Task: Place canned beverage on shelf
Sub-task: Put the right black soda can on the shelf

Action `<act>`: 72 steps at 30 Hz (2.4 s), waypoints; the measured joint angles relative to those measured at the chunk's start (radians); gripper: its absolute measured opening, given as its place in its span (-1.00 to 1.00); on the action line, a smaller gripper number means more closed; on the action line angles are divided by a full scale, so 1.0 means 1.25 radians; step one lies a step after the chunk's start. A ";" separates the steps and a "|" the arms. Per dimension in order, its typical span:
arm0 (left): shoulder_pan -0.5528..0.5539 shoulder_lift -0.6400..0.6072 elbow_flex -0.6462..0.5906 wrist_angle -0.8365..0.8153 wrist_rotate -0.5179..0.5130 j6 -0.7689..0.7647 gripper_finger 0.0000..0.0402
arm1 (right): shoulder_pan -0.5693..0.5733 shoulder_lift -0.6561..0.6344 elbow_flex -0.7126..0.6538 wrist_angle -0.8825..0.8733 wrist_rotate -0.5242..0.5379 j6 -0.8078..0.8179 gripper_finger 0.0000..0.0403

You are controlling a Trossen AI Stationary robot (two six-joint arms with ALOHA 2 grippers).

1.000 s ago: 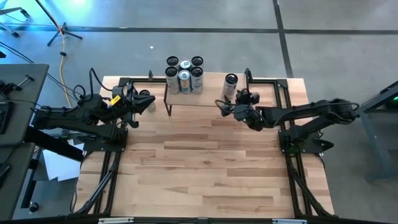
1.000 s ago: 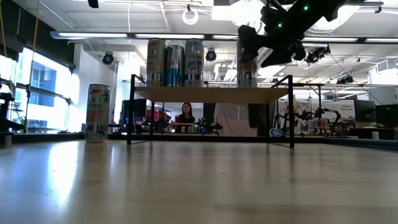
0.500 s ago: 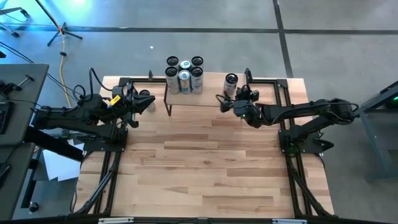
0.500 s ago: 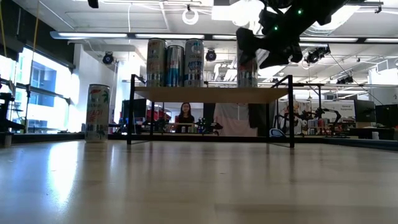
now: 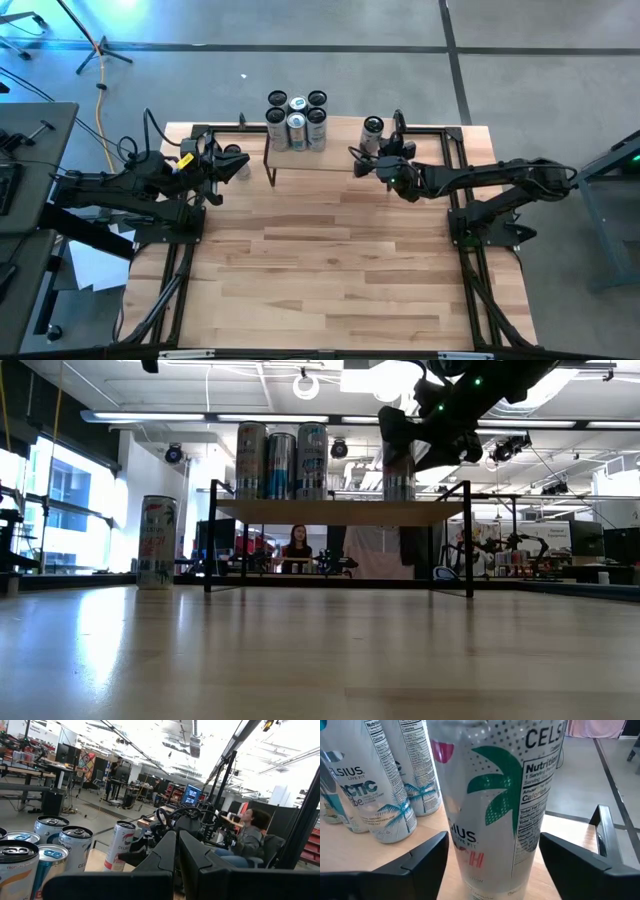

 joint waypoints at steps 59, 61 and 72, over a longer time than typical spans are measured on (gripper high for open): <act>0.000 0.000 0.000 0.004 -0.023 0.000 -1.00 | -0.251 0.116 0.082 0.205 -0.536 -0.307 0.08; 0.000 0.000 0.000 0.004 -0.025 0.000 -1.00 | -0.256 0.119 0.096 0.184 -0.536 -0.322 0.08; 0.000 0.000 0.000 0.003 -0.024 0.000 -1.00 | -0.278 0.129 0.111 0.193 -0.556 -0.310 0.08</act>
